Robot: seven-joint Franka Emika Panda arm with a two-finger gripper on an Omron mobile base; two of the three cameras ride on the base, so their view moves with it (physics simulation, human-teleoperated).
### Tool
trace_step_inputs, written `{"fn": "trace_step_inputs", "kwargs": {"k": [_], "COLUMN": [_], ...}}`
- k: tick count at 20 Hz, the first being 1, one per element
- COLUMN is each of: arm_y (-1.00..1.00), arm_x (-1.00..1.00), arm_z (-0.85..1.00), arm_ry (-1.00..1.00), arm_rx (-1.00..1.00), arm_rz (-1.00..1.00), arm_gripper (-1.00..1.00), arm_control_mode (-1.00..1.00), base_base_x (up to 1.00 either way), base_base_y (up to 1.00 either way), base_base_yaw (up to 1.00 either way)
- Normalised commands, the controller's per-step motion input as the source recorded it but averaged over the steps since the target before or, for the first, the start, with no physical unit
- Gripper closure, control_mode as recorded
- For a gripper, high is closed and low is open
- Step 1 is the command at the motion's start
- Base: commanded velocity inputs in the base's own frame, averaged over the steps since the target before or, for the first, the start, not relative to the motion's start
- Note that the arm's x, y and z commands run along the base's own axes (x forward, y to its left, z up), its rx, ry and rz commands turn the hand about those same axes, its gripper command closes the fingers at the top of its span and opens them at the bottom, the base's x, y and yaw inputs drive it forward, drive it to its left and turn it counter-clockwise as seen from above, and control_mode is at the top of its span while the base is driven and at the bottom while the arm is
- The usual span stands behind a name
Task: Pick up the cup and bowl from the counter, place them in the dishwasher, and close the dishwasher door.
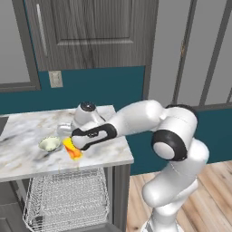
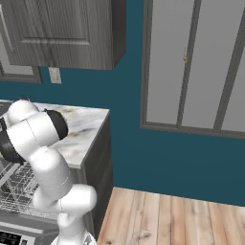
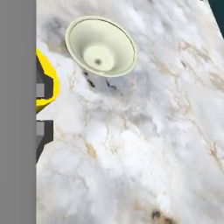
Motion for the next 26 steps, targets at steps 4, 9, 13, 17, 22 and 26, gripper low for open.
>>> {"fn": "trace_step_inputs", "kwargs": {"k": [4, 9, 13, 17, 22, 26], "arm_y": [-0.06, -0.01, 0.0, 0.0, -0.09, -0.2], "arm_x": [-0.57, -0.56, -0.55, -0.46, -0.34, -0.3], "arm_z": [0.14, 0.1, 0.0, 0.0, -0.11, -0.35], "arm_ry": [-0.03, -0.07, -0.11, -0.14, -0.12, -0.08], "arm_rx": [-0.26, -0.32, -0.38, -0.28, -0.08, 0.0], "arm_rz": [0.26, 0.22, 0.19, 0.21, 0.2, 0.19], "arm_gripper": [1.0, 1.0, 1.0, 1.0, 1.0, 1.0], "arm_control_mode": [-1.0, -1.0, -1.0, -1.0, -1.0, -1.0], "base_base_x": [0.0, 0.0, 0.0, 0.0, 0.0, 0.0], "base_base_y": [0.0, 0.0, 0.0, 0.0, 0.0, 0.0], "base_base_yaw": [0.0, 0.0, 0.0, 0.0, 0.0, 0.0]}}
